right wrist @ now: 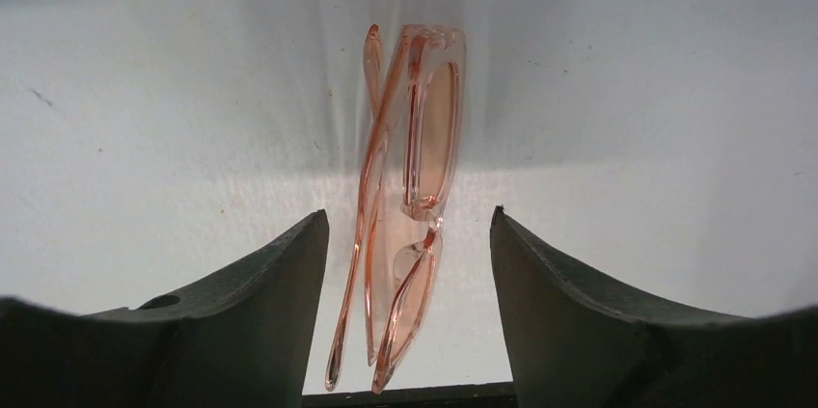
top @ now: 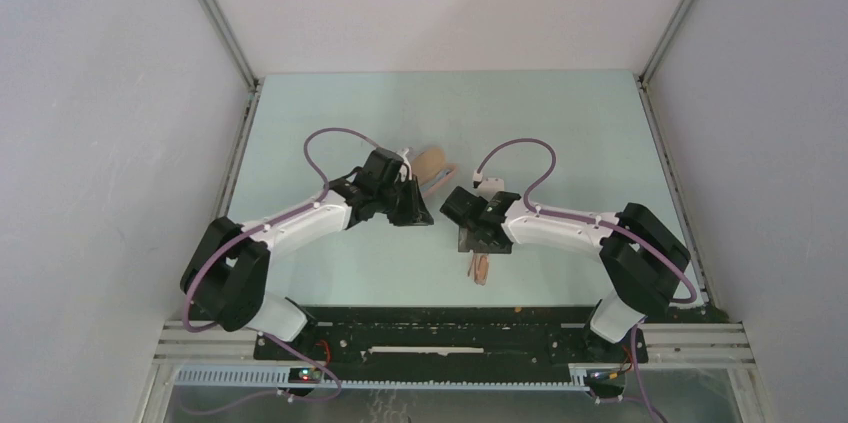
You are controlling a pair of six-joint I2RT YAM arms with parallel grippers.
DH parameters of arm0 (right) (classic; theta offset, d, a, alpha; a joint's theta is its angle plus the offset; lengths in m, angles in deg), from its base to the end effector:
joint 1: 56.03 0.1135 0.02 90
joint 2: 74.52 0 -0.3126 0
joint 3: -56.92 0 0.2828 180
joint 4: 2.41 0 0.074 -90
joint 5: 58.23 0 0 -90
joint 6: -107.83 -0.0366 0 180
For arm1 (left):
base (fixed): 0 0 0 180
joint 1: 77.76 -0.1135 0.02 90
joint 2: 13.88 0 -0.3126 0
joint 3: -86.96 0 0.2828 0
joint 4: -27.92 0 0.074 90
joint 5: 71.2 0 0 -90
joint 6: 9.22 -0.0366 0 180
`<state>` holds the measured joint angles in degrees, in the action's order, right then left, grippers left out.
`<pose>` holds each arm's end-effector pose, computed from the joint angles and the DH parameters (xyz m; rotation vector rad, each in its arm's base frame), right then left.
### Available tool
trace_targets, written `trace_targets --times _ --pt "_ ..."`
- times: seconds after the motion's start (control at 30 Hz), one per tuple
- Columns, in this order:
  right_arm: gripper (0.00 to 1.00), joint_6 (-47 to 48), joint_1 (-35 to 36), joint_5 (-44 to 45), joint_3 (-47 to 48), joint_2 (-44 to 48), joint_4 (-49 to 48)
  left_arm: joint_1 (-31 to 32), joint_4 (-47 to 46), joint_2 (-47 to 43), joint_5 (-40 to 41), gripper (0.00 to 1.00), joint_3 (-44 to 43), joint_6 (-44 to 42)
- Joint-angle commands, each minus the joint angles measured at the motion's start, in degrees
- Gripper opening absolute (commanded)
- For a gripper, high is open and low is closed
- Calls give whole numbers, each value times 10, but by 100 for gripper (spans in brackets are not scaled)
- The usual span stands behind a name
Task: Organize the sunglasses
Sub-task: Pick up the sunglasses from the center of the board.
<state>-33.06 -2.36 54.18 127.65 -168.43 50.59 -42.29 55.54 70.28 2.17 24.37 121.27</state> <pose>0.2050 0.2552 0.2093 -0.0007 2.6873 -0.0681 0.2565 -0.1957 0.2380 0.0274 2.6122 -0.8976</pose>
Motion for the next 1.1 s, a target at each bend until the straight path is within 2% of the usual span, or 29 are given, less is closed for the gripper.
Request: trace_targets --times 0.0,0.47,0.6,0.67,0.7,0.87,0.97,1.07 --pt "70 21 -2 10 -2 24 5 -14 17 -29 31 19 -12 -16" --pt "54 -12 -18 -7 -2 -50 -40 -60 19 -69 87 23 23 16" --pt "43 -17 -19 -3 -8 -56 -47 -62 19 -67 87 23 27 17" --pt "31 -17 -20 5 -14 -49 -47 -65 21 -62 83 23 25 17" --pt "29 -13 -21 9 -15 -43 -47 -67 22 -59 79 23 23 13" --pt "28 43 -24 21 -38 9 -73 -78 39 -38 70 25 0 5" --pt "26 80 -29 20 -56 55 -87 -89 37 -41 83 29 1 36" --pt "16 113 -35 20 -70 98 -99 -96 24 -34 88 32 -1 87"
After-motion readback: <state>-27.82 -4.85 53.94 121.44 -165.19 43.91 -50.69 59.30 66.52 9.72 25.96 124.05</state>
